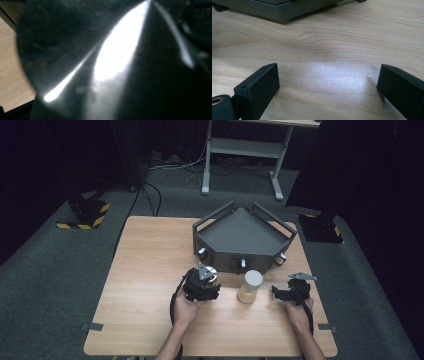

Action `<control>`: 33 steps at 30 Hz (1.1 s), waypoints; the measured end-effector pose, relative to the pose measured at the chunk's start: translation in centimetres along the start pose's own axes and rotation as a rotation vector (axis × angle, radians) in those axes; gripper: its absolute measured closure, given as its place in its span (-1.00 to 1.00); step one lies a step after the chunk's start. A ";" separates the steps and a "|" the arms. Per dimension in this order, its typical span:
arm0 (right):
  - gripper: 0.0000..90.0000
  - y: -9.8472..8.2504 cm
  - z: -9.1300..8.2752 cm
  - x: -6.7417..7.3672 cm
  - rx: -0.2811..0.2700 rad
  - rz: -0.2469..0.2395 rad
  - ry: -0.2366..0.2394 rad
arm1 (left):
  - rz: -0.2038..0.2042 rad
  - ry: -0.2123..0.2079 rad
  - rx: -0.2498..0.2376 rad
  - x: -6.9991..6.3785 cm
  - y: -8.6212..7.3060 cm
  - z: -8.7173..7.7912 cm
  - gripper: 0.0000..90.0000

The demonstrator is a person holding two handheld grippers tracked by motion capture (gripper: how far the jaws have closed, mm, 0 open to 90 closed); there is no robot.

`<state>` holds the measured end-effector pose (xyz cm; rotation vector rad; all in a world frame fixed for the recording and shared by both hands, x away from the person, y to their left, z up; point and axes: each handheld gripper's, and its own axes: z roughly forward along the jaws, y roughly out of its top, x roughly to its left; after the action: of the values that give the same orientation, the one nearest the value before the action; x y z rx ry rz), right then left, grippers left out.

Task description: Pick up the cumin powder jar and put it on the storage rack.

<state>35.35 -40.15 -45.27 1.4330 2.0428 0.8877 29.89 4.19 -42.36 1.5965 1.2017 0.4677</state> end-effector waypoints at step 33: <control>-0.93 0.0 0.0 0.0 0.000 -0.002 0.003 | 0.342 -0.042 0.249 0.1 16.3 2.7 -0.30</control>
<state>35.36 -40.19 -45.27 1.4298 2.0465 0.8894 39.58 3.63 -28.99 2.0307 0.9857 0.5120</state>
